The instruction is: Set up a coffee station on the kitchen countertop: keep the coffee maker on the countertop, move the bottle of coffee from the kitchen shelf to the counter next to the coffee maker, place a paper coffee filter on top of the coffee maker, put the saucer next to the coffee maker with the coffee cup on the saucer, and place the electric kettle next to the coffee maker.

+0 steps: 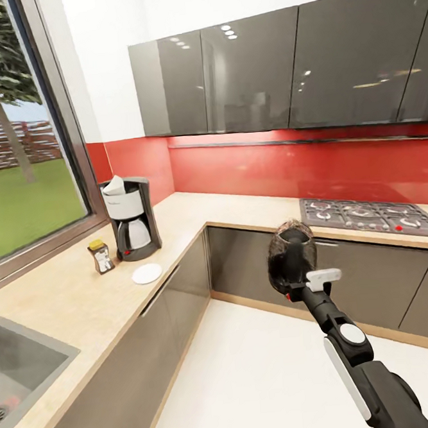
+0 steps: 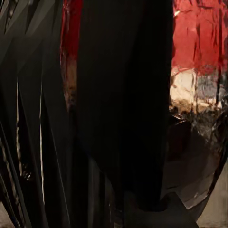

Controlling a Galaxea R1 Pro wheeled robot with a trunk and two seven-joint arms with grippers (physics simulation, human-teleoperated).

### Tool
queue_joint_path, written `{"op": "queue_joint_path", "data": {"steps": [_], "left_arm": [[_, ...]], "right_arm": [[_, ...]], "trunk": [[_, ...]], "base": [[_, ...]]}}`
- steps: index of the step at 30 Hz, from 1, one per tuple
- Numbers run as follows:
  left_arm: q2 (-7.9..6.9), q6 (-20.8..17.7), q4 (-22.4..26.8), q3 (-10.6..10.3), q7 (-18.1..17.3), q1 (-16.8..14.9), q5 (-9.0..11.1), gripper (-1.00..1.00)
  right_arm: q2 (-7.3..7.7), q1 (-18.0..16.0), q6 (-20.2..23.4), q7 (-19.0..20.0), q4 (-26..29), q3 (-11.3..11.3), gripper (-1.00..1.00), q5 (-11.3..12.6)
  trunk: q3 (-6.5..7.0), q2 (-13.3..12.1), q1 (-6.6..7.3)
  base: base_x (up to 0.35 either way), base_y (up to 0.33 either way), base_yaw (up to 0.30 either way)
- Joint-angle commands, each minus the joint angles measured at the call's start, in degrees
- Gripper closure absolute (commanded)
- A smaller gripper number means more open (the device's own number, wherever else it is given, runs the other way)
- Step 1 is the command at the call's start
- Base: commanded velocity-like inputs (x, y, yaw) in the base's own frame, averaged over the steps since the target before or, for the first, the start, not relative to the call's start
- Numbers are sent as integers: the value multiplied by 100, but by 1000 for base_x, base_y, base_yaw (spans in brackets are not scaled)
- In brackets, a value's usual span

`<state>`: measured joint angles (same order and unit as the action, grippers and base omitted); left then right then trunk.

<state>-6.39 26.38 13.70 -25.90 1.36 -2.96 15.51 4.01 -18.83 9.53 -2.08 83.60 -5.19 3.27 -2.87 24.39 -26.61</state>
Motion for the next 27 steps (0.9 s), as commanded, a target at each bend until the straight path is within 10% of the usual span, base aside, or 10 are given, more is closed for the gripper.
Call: {"op": "queue_joint_path", "data": {"steps": [1, 27], "left_arm": [[-5, 15, -17, -48, 14, -21, 49, -100], [-133, 24, -78, -1, 31, -20, 113, -100]], "right_arm": [[14, -7, 28, -27, -134, -7, 100, 24], [56, -7, -6, -12, -702, -42, 100, 50]], "trunk": [[-12, 13, -5], [-12, 13, -5]], "base": [[186, -251, 0], [208, -248, 0]]}}
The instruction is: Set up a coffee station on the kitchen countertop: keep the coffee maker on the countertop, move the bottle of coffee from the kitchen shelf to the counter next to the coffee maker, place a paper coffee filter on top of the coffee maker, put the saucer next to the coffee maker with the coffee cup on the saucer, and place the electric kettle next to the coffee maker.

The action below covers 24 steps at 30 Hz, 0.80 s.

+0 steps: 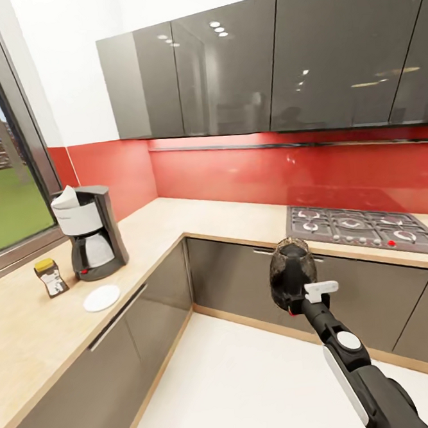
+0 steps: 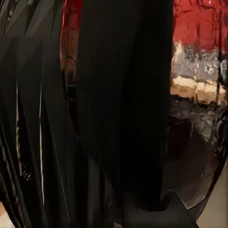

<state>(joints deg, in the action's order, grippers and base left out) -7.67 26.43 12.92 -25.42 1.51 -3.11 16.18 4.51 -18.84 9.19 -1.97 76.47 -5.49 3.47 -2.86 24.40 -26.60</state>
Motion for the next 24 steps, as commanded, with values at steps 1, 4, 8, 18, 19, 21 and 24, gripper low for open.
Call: {"op": "queue_joint_path", "data": {"steps": [1, 4, 8, 18, 19, 21, 24], "left_arm": [[-8, 28, 2, -46, 16, -5, 48, -100], [-16, 45, 8, -41, 21, -5, 66, -100], [-40, 40, 3, -27, 24, -5, 271, -100], [-35, 45, -3, -33, 17, -5, 545, -100], [-39, 44, -6, -35, 16, 0, 544, -100], [-36, 43, -8, -34, 16, 3, 542, -100], [-36, 43, -9, -41, 16, 4, 528, -100]], "right_arm": [[6, -5, 26, -22, 14, -10, 100, 31], [6, -5, 28, -22, 16, -6, 100, 31], [6, -5, 16, -22, 20, -10, 100, 31], [6, -5, 13, -23, 26, -12, 100, 37], [6, -5, 13, -22, 26, -13, 100, 37], [6, -5, 13, -28, 29, -13, 100, 38], [6, -5, -80, -31, 29, -5, 100, 40]], "trunk": [[-12, 12, -6], [-12, 12, -6], [-12, 12, -6], [-12, 12, -6], [-12, 12, -6], [-12, 12, -6], [-12, 12, -6]], "base": [[264, -234, 0], [266, -234, 0], [266, -233, 0], [266, -234, 0], [266, -234, 0], [266, -234, 0], [266, -233, 0]]}}
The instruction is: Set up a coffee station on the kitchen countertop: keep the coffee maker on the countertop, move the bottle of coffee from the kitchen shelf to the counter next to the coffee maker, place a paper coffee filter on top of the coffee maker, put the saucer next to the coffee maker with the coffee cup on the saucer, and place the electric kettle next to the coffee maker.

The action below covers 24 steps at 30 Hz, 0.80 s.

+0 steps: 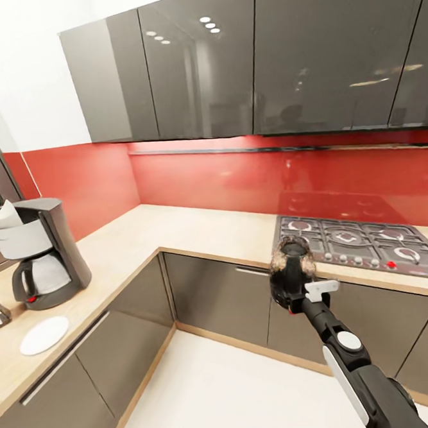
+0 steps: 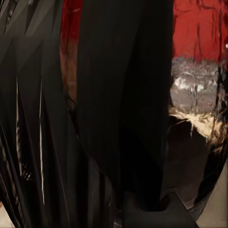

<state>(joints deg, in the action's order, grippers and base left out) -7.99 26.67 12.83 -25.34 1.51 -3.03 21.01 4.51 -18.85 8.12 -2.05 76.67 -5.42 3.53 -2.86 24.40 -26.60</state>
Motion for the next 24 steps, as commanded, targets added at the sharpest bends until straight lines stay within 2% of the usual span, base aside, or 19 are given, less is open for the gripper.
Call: {"op": "queue_joint_path", "data": {"steps": [1, 11, 20, 24], "left_arm": [[-2, 21, 1, -49, 16, -5, 45, -100], [-9, 14, 0, -50, 16, -2, 44, -100], [-31, 94, 0, -55, 13, 57, 29, -100], [-65, 533, -16, -62, 8, 74, 18, -100]], "right_arm": [[6, -5, -10, -23, 8, -12, 100, 29], [-2, -5, -38, -23, 6, -21, 100, 34], [-3, -5, -32, -24, 6, -30, 100, 34], [-3, -5, -31, -23, 6, -162, 100, 34]], "trunk": [[-12, 12, -6], [-12, 12, -6], [-12, 12, -6], [-12, 12, -6]], "base": [[266, -234, 0], [293, -182, 3], [321, -116, 243], [324, -110, 276]]}}
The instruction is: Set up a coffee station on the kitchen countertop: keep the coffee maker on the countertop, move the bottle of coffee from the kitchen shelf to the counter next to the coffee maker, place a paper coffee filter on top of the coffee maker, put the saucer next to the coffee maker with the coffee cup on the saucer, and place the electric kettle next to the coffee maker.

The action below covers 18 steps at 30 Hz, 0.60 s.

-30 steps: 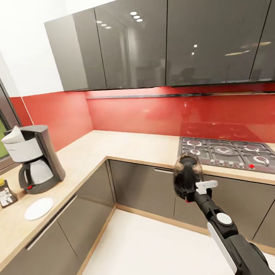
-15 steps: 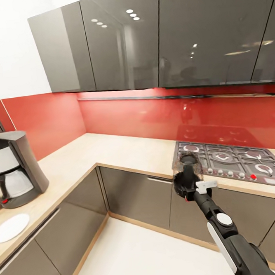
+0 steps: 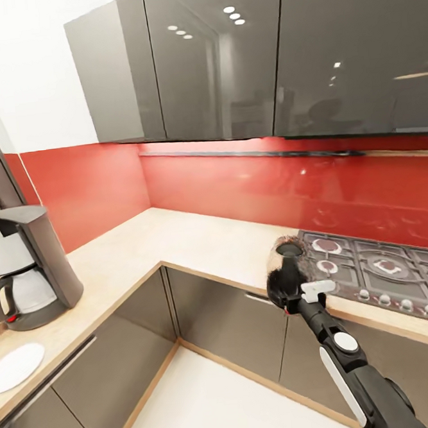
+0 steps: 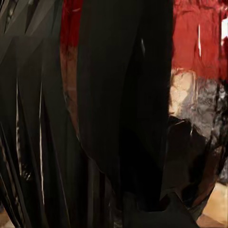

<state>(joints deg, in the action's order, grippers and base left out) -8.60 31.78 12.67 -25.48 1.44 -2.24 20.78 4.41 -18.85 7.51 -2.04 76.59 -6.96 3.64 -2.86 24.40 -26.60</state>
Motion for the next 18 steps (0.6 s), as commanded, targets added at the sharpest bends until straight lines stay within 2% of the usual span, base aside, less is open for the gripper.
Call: {"op": "queue_joint_path", "data": {"steps": [1, 4, 18], "left_arm": [[-6, 86, -33, -47, 15, -10, 41, -100], [-16, 140, -96, -38, 22, -13, 78, -100], [-9, 125, -116, -37, 25, -14, 79, -100]], "right_arm": [[7, -5, 31, -25, 13, -46, 100, 22], [7, -5, 30, -26, 13, -81, 100, 22], [7, -5, 30, -25, 13, -86, 100, 22]], "trunk": [[-12, 12, -6], [-12, 12, -6], [-12, 12, -6]], "base": [[324, -110, 277], [225, -65, 277], [7, -2, 277]]}}
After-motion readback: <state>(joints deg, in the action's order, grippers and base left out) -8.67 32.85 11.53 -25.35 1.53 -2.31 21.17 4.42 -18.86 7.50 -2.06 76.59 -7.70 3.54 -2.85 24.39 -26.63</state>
